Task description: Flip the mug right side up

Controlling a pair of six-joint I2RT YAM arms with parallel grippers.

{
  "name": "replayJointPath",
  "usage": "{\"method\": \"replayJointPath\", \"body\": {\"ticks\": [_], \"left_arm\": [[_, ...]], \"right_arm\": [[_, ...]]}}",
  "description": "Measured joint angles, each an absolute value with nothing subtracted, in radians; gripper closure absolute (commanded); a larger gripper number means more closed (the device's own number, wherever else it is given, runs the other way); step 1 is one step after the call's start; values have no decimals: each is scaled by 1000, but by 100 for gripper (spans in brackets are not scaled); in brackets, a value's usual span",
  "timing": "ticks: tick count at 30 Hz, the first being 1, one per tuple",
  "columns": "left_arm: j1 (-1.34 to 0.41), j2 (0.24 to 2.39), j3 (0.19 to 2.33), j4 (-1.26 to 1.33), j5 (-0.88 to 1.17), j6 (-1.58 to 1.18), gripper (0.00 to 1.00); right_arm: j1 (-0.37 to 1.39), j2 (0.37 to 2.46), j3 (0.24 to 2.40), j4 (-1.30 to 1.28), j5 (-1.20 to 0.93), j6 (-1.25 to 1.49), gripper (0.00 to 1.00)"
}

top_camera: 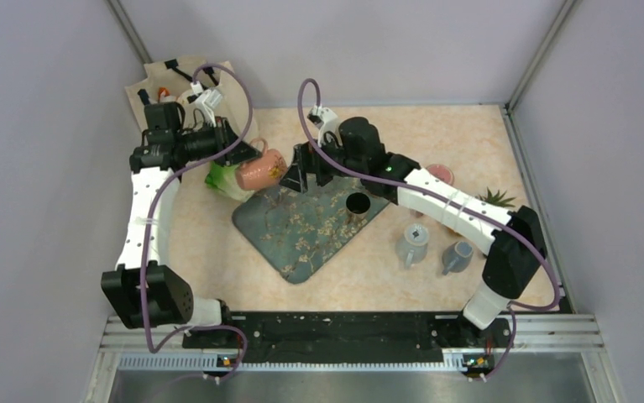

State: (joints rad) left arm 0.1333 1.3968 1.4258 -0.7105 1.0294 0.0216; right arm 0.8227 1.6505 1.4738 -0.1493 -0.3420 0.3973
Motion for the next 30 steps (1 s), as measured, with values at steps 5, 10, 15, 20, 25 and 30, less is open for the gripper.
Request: {"method": "replayJointPath", "body": {"ticks": [5, 10, 15, 20, 25, 30], "left_arm": [[96, 1388, 1425, -587, 1088, -105, 100], [36, 1388, 1403, -515, 1118, -145, 100], [-1, 1404, 1385, -447, 1141, -197, 100], [-4, 1415, 1385, -324, 1132, -196, 84], [-17, 1419, 1388, -363, 1059, -101, 19], [44, 1441, 1388, -510, 910, -39, 1]], "right_arm": [[823, 1685, 1474, -91, -393, 433, 8], [823, 1687, 1472, -2, -437, 449, 17], [818, 1687, 1458, 73, -466, 464, 58], [793, 1685, 1441, 147, -527, 573, 100], [815, 1669, 1441, 93, -451, 509, 100], [825, 1692, 1458, -126, -297, 356, 100]]}}
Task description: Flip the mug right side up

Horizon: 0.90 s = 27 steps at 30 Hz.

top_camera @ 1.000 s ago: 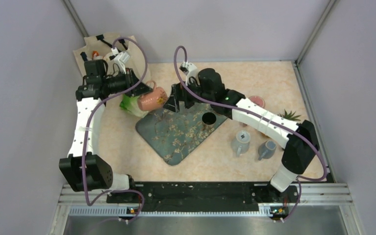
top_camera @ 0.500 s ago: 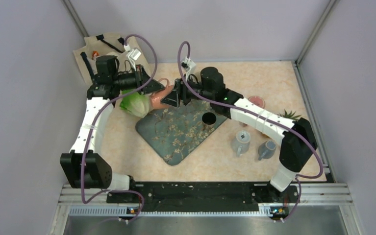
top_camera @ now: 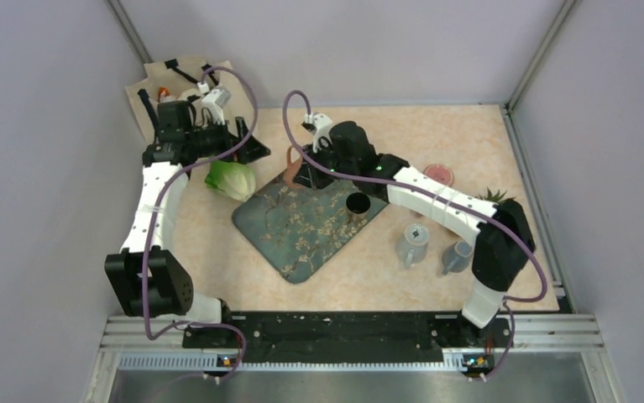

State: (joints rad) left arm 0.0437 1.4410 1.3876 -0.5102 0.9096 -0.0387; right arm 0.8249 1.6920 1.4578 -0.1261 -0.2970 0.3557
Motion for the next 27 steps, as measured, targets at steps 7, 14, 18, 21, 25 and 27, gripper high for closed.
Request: {"method": "replayJointPath", "body": {"ticks": [7, 14, 18, 21, 25, 27], "left_arm": [[192, 1465, 1390, -658, 693, 64, 1], [239, 1425, 1296, -710, 533, 155, 1], [244, 1422, 1271, -748, 488, 197, 1], [244, 1422, 1267, -768, 469, 219, 1], [245, 1422, 1266, -778, 455, 242, 1], [245, 1422, 1266, -780, 455, 248, 1]], "right_arm": [[828, 1963, 1766, -468, -114, 128, 100], [834, 2199, 2038, -741, 78, -86, 100], [834, 2300, 2164, -840, 116, -165, 100], [834, 2363, 2233, -865, 116, -196, 100], [828, 2413, 2276, -890, 115, -207, 100], [828, 2423, 2297, -890, 121, -206, 84]]}}
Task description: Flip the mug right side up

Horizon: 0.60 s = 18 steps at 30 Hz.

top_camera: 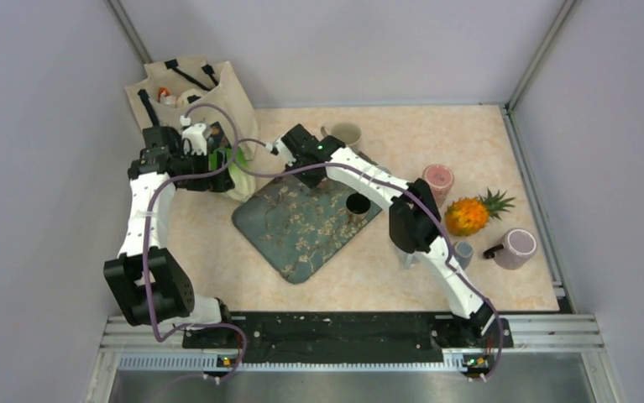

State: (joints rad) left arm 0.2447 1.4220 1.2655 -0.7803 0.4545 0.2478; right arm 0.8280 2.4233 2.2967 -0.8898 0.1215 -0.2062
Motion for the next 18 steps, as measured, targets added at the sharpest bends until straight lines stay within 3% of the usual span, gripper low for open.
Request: {"method": "replayJointPath", "body": {"ticks": [3, 6, 15, 18], "left_arm": [[245, 1422, 1266, -780, 454, 257, 1], [245, 1422, 1266, -780, 455, 261, 1], [245, 1422, 1266, -785, 467, 263, 1], [245, 1422, 1266, -786, 468, 263, 1]], "right_arm": [[818, 2445, 2333, -891, 138, -198, 54], [803, 2463, 2376, -882, 154, -197, 35], [792, 2441, 2403, -869, 171, -159, 1], [794, 2369, 2379, -857, 192, -113, 1]]}}
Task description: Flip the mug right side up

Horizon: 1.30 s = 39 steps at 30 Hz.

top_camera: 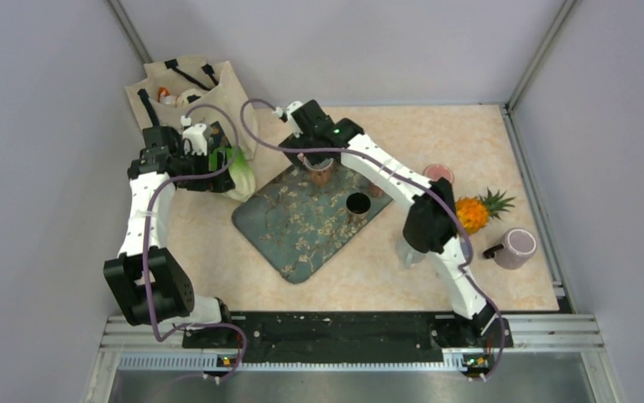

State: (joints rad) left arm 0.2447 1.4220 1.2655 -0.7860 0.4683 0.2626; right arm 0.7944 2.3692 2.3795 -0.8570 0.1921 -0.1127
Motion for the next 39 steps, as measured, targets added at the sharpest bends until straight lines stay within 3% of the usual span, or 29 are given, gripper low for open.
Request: {"method": "replayJointPath", "body": {"ticks": [9, 15, 18, 25, 32, 39], "left_arm": [[245, 1422, 1266, -781, 446, 211, 1], [240, 1422, 1274, -743, 430, 131, 1], [225, 1422, 1282, -725, 422, 107, 1], [193, 1422, 1283, -710, 429, 99, 1], [192, 1400, 1283, -710, 431, 99, 4], [187, 1390, 1283, -710, 447, 101, 9]], "right_arm": [[681, 1703, 1817, -556, 216, 152, 1], [438, 1349, 1297, -337, 239, 353, 21], [429, 1327, 1167, -364, 354, 438, 32], [434, 1331, 1011, -410, 525, 575, 32], [434, 1398, 922, -373, 550, 632, 34], [427, 1536, 897, -325, 571, 659, 46]]}}
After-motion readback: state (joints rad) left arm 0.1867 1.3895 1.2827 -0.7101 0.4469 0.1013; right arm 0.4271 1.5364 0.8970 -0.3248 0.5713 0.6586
